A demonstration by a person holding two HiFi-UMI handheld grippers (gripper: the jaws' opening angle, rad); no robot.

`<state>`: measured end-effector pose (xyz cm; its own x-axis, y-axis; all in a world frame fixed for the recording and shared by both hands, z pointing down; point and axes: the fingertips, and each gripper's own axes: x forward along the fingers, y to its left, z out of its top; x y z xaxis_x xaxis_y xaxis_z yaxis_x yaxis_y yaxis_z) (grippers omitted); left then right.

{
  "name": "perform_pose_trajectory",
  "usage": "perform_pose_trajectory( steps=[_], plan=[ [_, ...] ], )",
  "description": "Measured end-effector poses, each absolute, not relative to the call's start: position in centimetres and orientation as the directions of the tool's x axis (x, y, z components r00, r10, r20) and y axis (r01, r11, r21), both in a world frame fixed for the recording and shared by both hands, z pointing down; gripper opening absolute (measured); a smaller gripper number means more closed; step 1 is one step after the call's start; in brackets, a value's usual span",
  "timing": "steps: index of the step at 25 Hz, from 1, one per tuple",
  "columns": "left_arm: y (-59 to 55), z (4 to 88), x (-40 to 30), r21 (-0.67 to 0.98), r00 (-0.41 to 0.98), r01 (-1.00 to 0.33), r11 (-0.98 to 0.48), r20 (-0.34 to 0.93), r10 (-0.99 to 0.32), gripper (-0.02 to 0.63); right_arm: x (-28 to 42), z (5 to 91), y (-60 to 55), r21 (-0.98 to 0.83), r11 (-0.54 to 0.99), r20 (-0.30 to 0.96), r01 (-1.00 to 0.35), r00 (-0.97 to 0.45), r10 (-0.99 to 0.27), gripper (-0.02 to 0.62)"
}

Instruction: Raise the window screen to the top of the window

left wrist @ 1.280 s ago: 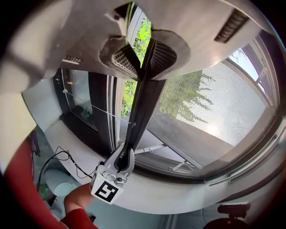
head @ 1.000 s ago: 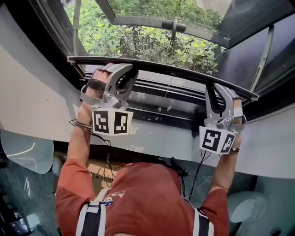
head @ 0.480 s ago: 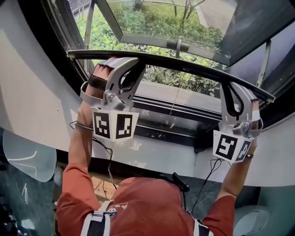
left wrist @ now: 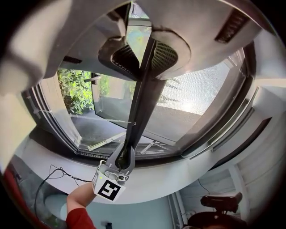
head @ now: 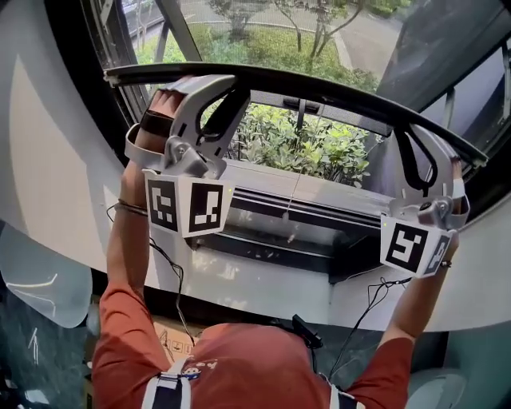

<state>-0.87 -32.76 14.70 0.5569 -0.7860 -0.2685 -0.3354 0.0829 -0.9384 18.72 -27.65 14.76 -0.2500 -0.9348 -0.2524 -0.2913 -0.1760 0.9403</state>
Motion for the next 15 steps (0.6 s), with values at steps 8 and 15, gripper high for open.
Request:
perform_pose_trajectory(
  steps=[8, 15],
  plan=[
    [-33.0, 10.7, -0.9, -0.932, 0.551, -0.342, 0.121, -0.303, -0.777, 0.087, 18.7, 10.9, -28.0, 0.939, -0.230, -0.295, -0.256, -0.251, -0.922, 0.076],
    [-33.1, 7.9, -0.7, -0.930, 0.557, -0.342, 0.133, -0.315, -0.768, 0.086, 18.9, 8.3, -28.1, 0.945, -0.239, -0.296, -0.224, -0.271, -0.916, 0.080]
  ],
)
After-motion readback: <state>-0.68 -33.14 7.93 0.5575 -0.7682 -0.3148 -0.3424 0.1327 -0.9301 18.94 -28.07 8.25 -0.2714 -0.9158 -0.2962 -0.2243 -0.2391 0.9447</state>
